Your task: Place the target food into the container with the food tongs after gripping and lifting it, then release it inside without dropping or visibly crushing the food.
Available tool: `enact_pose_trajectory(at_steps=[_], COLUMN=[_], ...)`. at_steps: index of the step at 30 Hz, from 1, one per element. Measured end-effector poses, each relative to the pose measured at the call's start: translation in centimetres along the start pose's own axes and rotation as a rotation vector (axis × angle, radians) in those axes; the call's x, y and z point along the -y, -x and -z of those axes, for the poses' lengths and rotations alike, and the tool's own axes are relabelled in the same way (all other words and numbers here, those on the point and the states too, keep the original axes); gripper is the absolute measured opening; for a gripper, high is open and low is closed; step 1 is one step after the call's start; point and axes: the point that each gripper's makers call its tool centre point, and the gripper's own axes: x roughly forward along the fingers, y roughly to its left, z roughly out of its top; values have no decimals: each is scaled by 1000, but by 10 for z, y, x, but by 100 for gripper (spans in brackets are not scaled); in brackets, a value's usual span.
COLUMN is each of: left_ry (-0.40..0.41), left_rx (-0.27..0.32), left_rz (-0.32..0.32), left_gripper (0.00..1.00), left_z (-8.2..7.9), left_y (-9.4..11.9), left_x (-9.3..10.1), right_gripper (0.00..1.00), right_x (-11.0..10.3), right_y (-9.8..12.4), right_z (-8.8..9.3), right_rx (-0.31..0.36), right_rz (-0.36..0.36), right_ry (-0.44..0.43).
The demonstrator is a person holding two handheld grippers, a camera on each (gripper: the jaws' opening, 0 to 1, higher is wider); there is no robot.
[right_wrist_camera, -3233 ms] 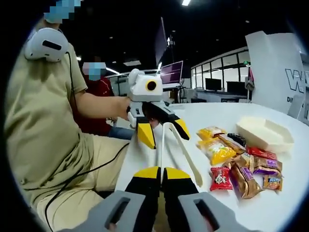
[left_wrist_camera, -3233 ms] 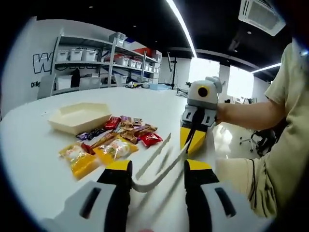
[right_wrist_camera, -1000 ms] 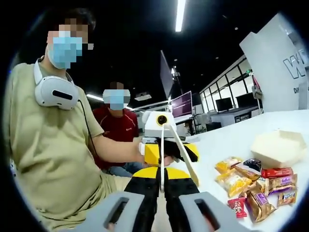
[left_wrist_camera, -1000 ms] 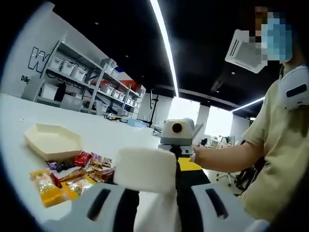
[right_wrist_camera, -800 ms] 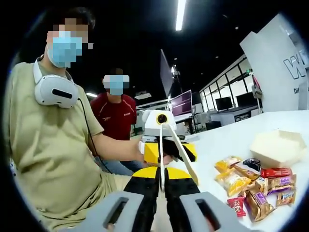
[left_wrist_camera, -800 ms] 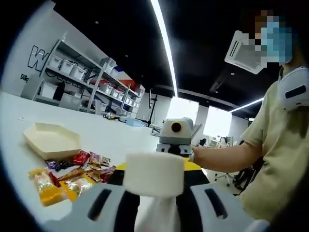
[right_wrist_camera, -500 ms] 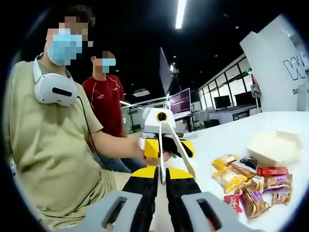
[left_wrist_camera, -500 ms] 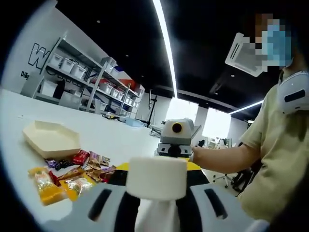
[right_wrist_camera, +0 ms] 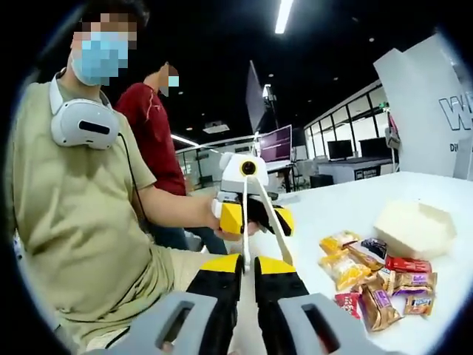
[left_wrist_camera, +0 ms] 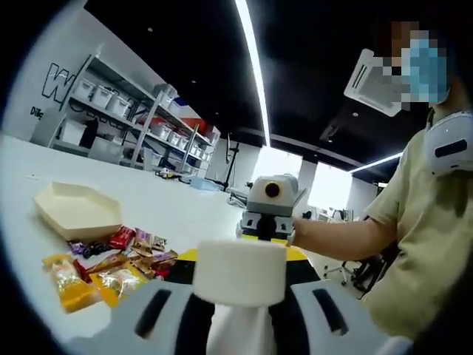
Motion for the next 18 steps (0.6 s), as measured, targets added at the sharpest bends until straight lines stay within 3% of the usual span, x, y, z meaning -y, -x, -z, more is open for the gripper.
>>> enact_pose_trajectory(at_steps=[5,18], left_ry=[2,9], left_rx=[-10,-23], left_rz=[2,10], left_gripper=[24,25], left_z=[2,5], left_y=[-1,-2], left_x=[1,5], right_gripper=[0,0], right_x=[-2,-3], right_y=[-3,-1], right_z=[5,7], right_rx=[-45,-33], right_rz=[-7,-31], right_ry=[18,-35])
